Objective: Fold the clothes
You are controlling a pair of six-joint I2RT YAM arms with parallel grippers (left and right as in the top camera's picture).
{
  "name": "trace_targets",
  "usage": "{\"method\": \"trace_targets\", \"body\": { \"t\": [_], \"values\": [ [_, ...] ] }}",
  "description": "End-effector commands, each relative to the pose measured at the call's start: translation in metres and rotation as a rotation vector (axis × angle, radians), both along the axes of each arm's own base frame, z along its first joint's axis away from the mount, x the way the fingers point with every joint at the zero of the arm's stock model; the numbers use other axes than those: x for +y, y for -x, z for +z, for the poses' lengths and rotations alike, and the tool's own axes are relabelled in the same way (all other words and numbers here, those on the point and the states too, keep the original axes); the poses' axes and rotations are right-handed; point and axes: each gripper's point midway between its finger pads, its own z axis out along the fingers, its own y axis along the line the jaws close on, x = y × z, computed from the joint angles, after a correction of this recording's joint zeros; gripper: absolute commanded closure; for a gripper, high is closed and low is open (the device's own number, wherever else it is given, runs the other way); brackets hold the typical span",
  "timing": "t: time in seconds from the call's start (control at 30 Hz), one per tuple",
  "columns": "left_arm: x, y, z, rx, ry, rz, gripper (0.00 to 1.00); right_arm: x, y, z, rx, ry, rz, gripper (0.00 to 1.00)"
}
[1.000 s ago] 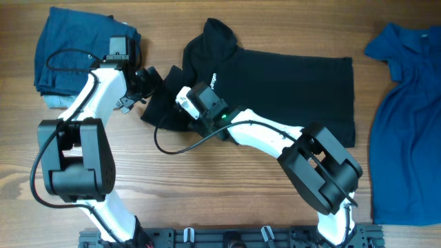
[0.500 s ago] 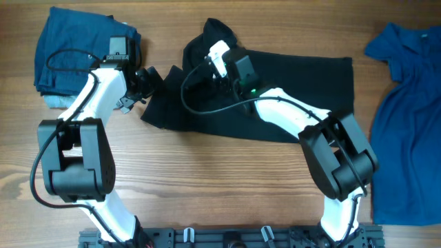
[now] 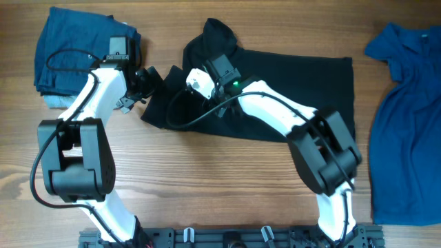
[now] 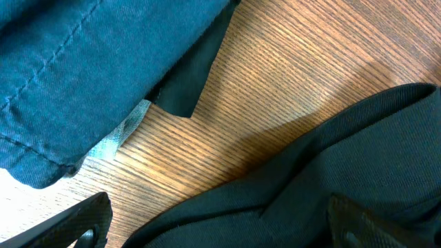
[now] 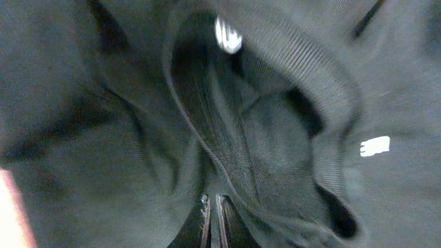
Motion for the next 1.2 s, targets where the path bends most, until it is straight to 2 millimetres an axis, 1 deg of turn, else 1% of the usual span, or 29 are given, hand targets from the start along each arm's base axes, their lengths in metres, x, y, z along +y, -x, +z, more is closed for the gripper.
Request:
{"method": "trace_targets", "body": {
  "t": [0.0, 0.07, 0.1, 0.17, 0.2, 0.23, 0.27, 0.3, 0.33, 0.37, 0.4, 0.43, 0.47, 0.5, 0.57, 0.63, 0.67, 0.7, 0.77, 0.83, 0.9, 0.97, 1.0, 1.03, 1.07, 1.1, 1.17],
  "values": [
    [0.000, 0.002, -0.004, 0.010, 0.007, -0.004, 0.00, -0.007, -0.018, -0.016, -0.053, 0.047, -0.030, 0.96],
    [0.000, 0.002, -0.004, 0.010, 0.007, -0.004, 0.00, -0.008, -0.035, -0.009, -0.098, 0.010, -0.087, 0.96],
    [0.000, 0.002, -0.004, 0.010, 0.007, -0.004, 0.00, -0.013, -0.052, -0.001, -0.149, -0.007, -0.169, 0.96],
    [0.000, 0.002, -0.004, 0.010, 0.007, -0.004, 0.00, -0.025, -0.077, 0.010, -0.216, -0.039, -0.273, 0.96],
    [0.000, 0.002, -0.004, 0.010, 0.007, -0.004, 0.00, -0.037, -0.087, 0.012, -0.216, -0.060, -0.322, 0.96],
    [0.000, 0.002, -0.004, 0.010, 0.007, -0.004, 0.00, -0.043, -0.090, 0.012, -0.208, -0.068, -0.353, 0.96],
    [0.000, 0.002, -0.004, 0.010, 0.007, -0.004, 0.00, -0.046, -0.092, 0.012, -0.205, -0.070, -0.357, 0.96],
    [0.000, 0.002, -0.004, 0.010, 0.007, -0.004, 0.00, -0.047, -0.094, 0.016, -0.211, -0.076, -0.360, 0.96],
    [0.000, 0.002, -0.004, 0.010, 0.007, -0.004, 0.00, -0.042, -0.094, 0.028, -0.216, -0.094, -0.349, 0.96],
    [0.000, 0.002, -0.004, 0.010, 0.007, -0.004, 0.00, -0.027, -0.087, 0.048, -0.197, -0.151, -0.303, 0.96],
    [0.000, 0.002, -0.004, 0.010, 0.007, -0.004, 0.00, -0.007, -0.071, 0.074, -0.163, -0.236, -0.228, 0.96],
    [0.000, 0.002, -0.004, 0.010, 0.007, -0.004, 0.00, 0.004, -0.060, 0.090, -0.144, -0.281, -0.182, 0.96],
    [0.000, 0.002, -0.004, 0.010, 0.007, -0.004, 0.00, 0.012, -0.048, 0.098, -0.132, -0.289, -0.154, 0.96],
    [0.000, 0.002, -0.004, 0.010, 0.007, -0.004, 0.00, 0.018, -0.039, 0.092, -0.116, -0.267, -0.122, 0.96],
    [0.000, 0.002, -0.004, 0.010, 0.007, -0.004, 0.00, 0.024, -0.026, 0.069, -0.072, -0.220, -0.086, 0.96],
    [0.000, 0.002, -0.004, 0.010, 0.007, -0.004, 0.00, 0.033, -0.013, 0.034, -0.038, -0.155, -0.011, 0.96],
    [0.000, 0.002, -0.004, 0.010, 0.007, -0.004, 0.00, 0.036, -0.007, 0.020, -0.027, -0.130, 0.024, 0.96],
    [0.000, 0.002, -0.004, 0.010, 0.007, -0.004, 0.00, 0.038, -0.003, 0.010, -0.029, -0.103, 0.054, 0.96],
    [0.000, 0.002, -0.004, 0.010, 0.007, -0.004, 0.00, 0.041, -0.001, 0.000, -0.038, -0.075, 0.057, 0.96],
    [0.000, 0.002, -0.004, 0.010, 0.007, -0.004, 0.00, 0.047, -0.001, 0.002, -0.049, -0.084, 0.065, 0.96],
    [0.000, 0.002, -0.004, 0.010, 0.007, -0.004, 0.00, 0.046, -0.003, 0.001, -0.059, -0.080, 0.059, 0.96],
    [0.000, 0.002, -0.004, 0.010, 0.007, -0.004, 0.00, 0.045, -0.006, -0.010, -0.060, -0.066, 0.054, 0.96],
    [0.000, 0.002, -0.004, 0.010, 0.007, -0.004, 0.00, 0.046, -0.007, -0.019, -0.057, -0.064, 0.054, 0.96],
    [0.000, 0.002, -0.004, 0.010, 0.007, -0.004, 0.00, 0.045, -0.013, -0.029, -0.074, -0.051, 0.031, 0.96],
    [0.000, 0.002, -0.004, 0.009, 0.007, -0.004, 0.00, 0.043, -0.022, -0.035, -0.110, -0.036, 0.010, 0.96],
    [0.000, 0.002, -0.004, 0.010, 0.007, -0.004, 0.00, 0.039, -0.037, -0.033, -0.163, -0.031, -0.052, 0.96],
    [0.000, 0.002, -0.004, 0.010, 0.007, -0.004, 0.00, 0.035, -0.057, -0.023, -0.225, -0.058, -0.137, 0.96]
  ]
}}
